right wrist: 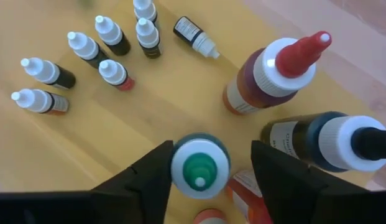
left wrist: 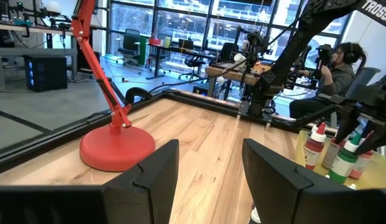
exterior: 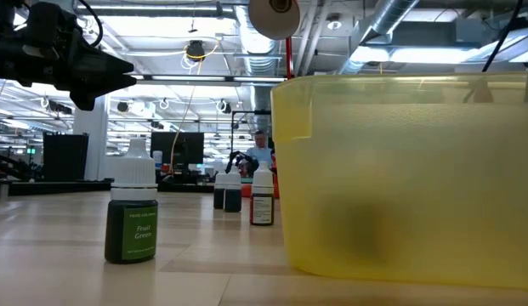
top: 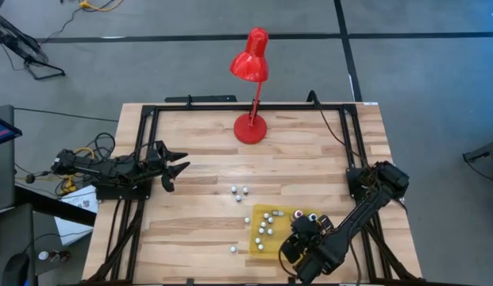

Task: Pick & Place food coloring
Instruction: Put the large green food coloring into the yellow bin, then put the blue food coloring into the yellow bin

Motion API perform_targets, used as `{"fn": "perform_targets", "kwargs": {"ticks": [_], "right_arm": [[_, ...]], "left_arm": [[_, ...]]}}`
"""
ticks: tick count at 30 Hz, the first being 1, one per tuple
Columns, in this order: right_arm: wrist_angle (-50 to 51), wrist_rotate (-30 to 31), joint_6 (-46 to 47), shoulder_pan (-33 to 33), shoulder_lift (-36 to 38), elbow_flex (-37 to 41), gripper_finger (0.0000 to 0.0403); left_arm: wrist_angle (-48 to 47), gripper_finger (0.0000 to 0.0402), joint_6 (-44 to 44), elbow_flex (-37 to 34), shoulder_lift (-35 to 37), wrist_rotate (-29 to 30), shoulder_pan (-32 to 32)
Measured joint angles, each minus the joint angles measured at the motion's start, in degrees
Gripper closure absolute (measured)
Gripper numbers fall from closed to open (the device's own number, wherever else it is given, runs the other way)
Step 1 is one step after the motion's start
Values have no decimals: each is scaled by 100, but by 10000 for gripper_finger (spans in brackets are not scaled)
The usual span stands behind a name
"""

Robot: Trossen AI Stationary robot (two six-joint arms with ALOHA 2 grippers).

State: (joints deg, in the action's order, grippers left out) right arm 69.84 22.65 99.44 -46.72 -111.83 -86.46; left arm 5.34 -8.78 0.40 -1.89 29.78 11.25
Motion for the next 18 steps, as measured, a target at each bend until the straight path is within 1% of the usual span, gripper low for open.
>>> {"fn": "perform_targets", "kwargs": {"ticks": [2,5,8,11,15,18], "right_arm": [[16,-19,-10,3,74,-1,183],[81,-31,-121,48,210,-156,173],[270,-20,-159,109,390,-386,172],[230,144,-408,190,510,-613,176],[-304,733,-1326,384,520,-846,182],[-1153,1096,-2334,630,505,-868,186]], "left_arm": [[0,233,0,0,2,0,0],[1,233,0,-2,0,0,-2],[1,233,0,-1,0,0,-2],[0,233,0,-2,0,0,-2],[2,233,0,-2,0,0,0],[2,233,0,0,0,0,-1]]}}
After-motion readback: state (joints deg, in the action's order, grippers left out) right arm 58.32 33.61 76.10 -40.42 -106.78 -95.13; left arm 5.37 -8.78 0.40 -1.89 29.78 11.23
